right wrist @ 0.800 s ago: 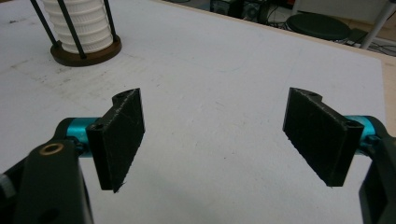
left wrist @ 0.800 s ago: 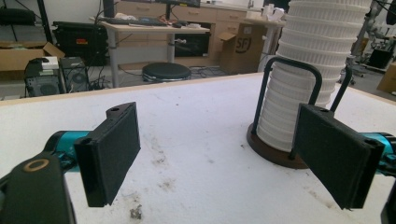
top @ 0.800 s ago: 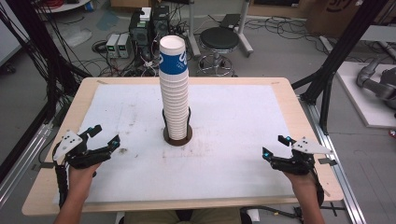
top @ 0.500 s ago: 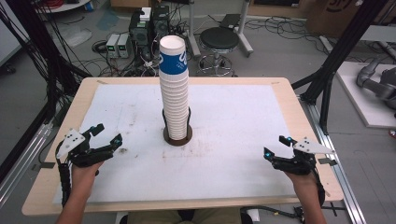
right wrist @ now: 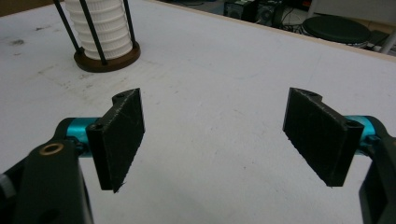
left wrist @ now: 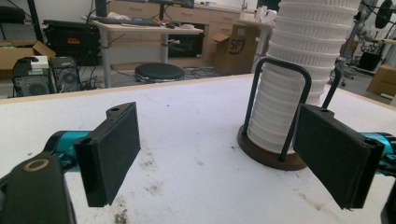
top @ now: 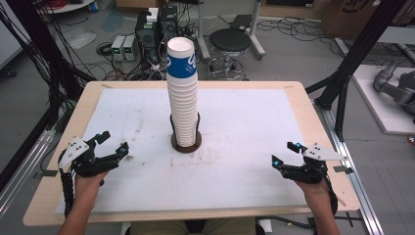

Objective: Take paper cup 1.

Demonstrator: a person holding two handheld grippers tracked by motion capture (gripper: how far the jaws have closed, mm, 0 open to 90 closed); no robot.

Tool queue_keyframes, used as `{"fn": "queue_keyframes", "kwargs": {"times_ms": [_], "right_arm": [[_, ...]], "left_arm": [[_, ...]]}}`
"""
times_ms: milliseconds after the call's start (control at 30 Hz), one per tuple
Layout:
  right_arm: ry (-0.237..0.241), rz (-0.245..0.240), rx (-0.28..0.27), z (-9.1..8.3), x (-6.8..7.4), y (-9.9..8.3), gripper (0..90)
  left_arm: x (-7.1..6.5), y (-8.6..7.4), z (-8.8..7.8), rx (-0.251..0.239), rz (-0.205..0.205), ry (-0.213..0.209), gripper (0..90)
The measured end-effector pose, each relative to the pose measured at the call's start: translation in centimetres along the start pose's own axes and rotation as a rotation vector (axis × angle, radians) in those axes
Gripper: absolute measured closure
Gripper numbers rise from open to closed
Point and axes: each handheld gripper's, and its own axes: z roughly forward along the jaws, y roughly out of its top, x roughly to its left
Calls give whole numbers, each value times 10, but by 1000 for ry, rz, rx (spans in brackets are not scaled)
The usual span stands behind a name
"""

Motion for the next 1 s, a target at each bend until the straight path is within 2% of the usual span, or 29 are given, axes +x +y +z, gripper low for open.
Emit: {"fn": "queue_keyframes", "kwargs": {"times_ms": [167, 200, 400, 667, 733, 767, 800, 833, 900, 933, 967, 1000], "right_arm": [[14, 16, -11, 5, -1, 5, 211], [33, 22, -26, 6, 2, 10, 211], [63, 3, -55, 8, 9, 22, 211], [85, 7, -77, 10, 9, 37, 211], [98, -5, -79, 13, 10, 45, 211], [118, -18, -76, 18, 12, 55, 211], [118, -18, -76, 18, 12, 55, 211], [140, -22, -88, 22, 14, 68, 211], [161, -27, -107, 25, 17, 80, 211], [161, -27, -107, 25, 17, 80, 211], [183, -47, -125, 28, 22, 98, 211], [187, -58, -128, 29, 24, 104, 211]], "left_arm": [[-1, 0, 1, 2, 0, -12, 151], [-2, -1, 1, 4, 1, -17, 151], [-4, -1, 4, 10, 3, -30, 151], [-5, -2, 9, 22, 4, -51, 156], [-5, -2, 10, 21, 8, -53, 156], [-6, -2, 11, 22, 5, -55, 156], [-6, -2, 12, 19, 3, -58, 156], [-6, -2, 12, 21, 5, -60, 156], [-7, -2, 12, 18, 5, -65, 156], [-7, -2, 13, 18, 7, -65, 156], [-7, -2, 13, 19, 7, -67, 156], [-7, -2, 13, 19, 5, -68, 156]]}}
